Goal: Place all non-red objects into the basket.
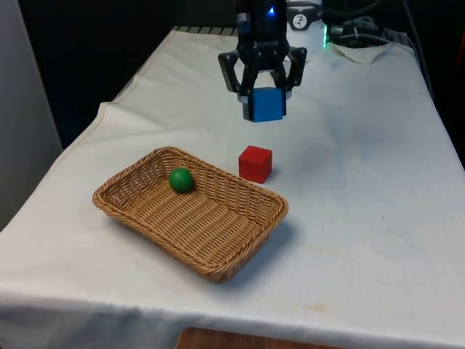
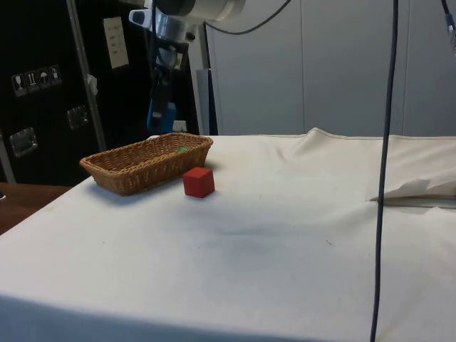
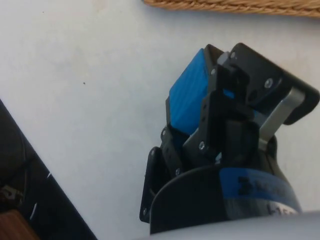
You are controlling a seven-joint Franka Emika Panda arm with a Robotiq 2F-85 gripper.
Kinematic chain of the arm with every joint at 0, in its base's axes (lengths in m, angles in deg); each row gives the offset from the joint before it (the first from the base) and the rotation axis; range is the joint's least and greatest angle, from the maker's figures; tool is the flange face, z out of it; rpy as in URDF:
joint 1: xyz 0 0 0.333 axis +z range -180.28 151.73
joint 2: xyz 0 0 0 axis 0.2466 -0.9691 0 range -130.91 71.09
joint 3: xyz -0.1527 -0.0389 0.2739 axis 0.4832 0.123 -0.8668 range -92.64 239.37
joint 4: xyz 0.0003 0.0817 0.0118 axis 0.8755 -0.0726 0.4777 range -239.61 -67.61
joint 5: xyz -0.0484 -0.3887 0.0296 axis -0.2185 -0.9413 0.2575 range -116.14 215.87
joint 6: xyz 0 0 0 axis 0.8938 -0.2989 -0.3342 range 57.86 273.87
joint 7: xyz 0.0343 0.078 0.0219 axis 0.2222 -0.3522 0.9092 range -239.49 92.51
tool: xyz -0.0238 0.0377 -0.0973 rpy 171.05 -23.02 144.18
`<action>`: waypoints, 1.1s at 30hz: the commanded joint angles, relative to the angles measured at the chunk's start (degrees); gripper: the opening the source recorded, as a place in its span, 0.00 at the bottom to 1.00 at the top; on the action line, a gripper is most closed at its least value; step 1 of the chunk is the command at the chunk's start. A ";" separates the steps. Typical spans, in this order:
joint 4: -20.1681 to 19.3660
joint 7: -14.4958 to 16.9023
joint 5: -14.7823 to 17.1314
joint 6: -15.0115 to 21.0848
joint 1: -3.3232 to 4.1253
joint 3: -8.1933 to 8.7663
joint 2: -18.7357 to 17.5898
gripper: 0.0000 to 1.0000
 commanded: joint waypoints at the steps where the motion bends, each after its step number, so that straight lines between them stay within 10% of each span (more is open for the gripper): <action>1: 0.40 -0.74 -0.92 -0.11 0.17 0.74 -0.29 0.02; 23: 5.33 0.29 1.20 5.44 -0.34 1.03 -5.67 0.02; 32: 9.91 1.43 2.98 9.22 -1.95 -0.17 -10.60 0.02; 33: 9.28 0.29 1.95 8.42 -1.03 1.03 -10.37 0.02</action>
